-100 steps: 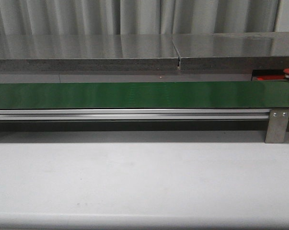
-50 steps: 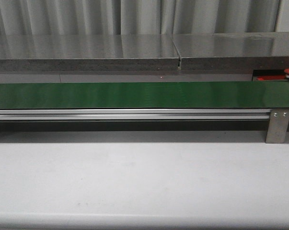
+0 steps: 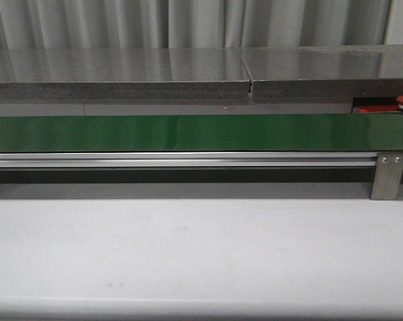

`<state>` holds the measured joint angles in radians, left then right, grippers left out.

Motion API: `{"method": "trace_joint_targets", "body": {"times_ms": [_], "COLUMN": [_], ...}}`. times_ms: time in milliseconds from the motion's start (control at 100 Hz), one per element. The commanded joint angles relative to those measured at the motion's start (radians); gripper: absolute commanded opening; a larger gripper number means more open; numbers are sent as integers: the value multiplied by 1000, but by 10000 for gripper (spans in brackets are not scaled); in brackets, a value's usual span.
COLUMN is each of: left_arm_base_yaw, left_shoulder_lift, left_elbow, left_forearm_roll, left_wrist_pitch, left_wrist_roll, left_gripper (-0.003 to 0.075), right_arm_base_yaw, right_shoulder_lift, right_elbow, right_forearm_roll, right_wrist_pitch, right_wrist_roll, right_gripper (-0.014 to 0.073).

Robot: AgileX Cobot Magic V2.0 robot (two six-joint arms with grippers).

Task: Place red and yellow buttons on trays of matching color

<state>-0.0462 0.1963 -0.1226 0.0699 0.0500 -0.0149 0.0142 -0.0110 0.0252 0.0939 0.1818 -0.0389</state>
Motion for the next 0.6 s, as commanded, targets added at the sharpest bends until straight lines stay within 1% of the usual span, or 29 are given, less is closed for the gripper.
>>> {"method": "trace_joint_targets", "body": {"times_ms": [0, 170, 310, 340, 590], "left_arm_base_yaw": [-6, -6, -6, -6, -6], "left_shoulder_lift": [-47, -159, -227, -240, -240], "left_elbow": [20, 100, 135, 135, 135], "left_forearm_roll": [9, 9, 9, 9, 17], "left_wrist_pitch": [-102, -109, -109, -90, -92], "left_wrist_roll": [-17, -38, -38, -38, -38], "left_gripper": [-19, -19, -19, -19, -19], "right_arm_base_yaw": [1, 1, 1, 1, 1], "right_shoulder_lift": [-12, -12, -12, -12, -12], "right_elbow": [-17, -17, -17, -17, -17], "right_forearm_roll": [-8, -8, -8, -8, -8], "right_wrist_pitch": [-86, -86, -86, -86, -86], "right_wrist_roll": [-2, -2, -2, -2, -2], "right_gripper": [-67, -67, -67, -67, -67]}}
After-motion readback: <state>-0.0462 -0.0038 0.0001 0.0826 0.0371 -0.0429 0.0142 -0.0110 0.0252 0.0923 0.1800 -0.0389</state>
